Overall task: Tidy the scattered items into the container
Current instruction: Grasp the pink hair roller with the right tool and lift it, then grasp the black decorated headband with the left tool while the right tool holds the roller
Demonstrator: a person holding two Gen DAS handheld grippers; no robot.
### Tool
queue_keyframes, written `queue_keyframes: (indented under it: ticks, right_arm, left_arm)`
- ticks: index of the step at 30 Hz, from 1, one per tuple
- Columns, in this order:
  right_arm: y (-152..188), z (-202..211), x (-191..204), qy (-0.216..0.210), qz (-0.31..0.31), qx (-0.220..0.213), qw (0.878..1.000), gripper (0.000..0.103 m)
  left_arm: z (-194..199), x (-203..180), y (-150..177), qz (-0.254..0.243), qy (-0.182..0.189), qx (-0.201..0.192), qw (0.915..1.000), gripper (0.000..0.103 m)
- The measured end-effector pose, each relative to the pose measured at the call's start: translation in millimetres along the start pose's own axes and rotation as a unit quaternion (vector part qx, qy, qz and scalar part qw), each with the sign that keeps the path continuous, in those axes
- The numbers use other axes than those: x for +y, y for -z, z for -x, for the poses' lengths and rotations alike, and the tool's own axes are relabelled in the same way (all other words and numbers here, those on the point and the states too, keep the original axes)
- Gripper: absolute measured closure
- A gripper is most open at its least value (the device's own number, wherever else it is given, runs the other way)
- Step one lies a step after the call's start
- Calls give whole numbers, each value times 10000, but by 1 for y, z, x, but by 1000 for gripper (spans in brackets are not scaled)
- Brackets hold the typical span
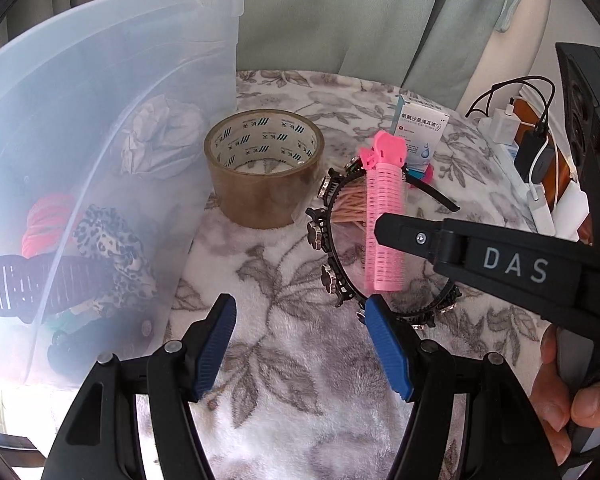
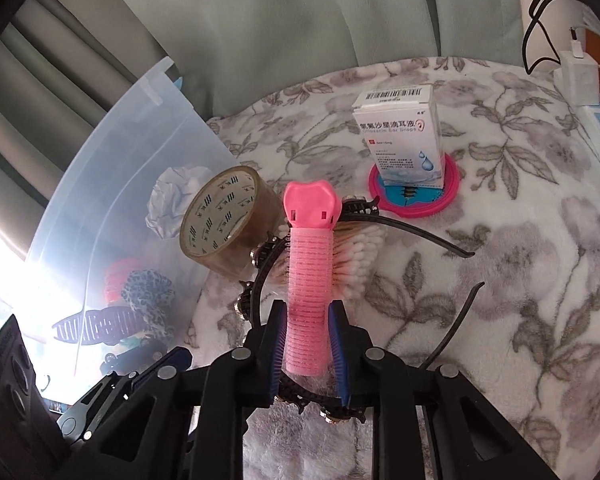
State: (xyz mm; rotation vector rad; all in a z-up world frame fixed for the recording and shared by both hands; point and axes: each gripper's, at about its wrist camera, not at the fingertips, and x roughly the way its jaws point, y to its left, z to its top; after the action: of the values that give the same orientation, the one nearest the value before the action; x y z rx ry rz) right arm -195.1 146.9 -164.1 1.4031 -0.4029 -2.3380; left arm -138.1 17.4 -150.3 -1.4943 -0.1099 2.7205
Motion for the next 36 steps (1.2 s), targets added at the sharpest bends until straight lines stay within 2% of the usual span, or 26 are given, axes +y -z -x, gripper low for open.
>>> queue_keyframes:
  ticks: [8,16,20,29,33,36]
  right_arm:
    - [1,16,-10,93,-32,-181,9998,82]
    - [6,24,-26,167,-60,-185,9997,83]
    - [6,22,-28,153,-33,-136,9998,82]
    - [3,7,-29,199,23,2,9998,79]
    - [2,6,-32,172,-33,-7,9998,78]
    - [2,5,-32,166,-69,-16,9998,78]
  left_arm:
    - [0,-5,-7,108,286,-3,9995,35]
    - [-18,-10,-17,290,345,136,9989,37]
    - [-26,-14,-18,269,373,224,9987,46]
    - [-42,-19,-22,295,441,334,9980,56]
    - [-44,-19,-23,283,420,300,9983,58]
    - [-45,-19,-24,272,390,272,9985,65]
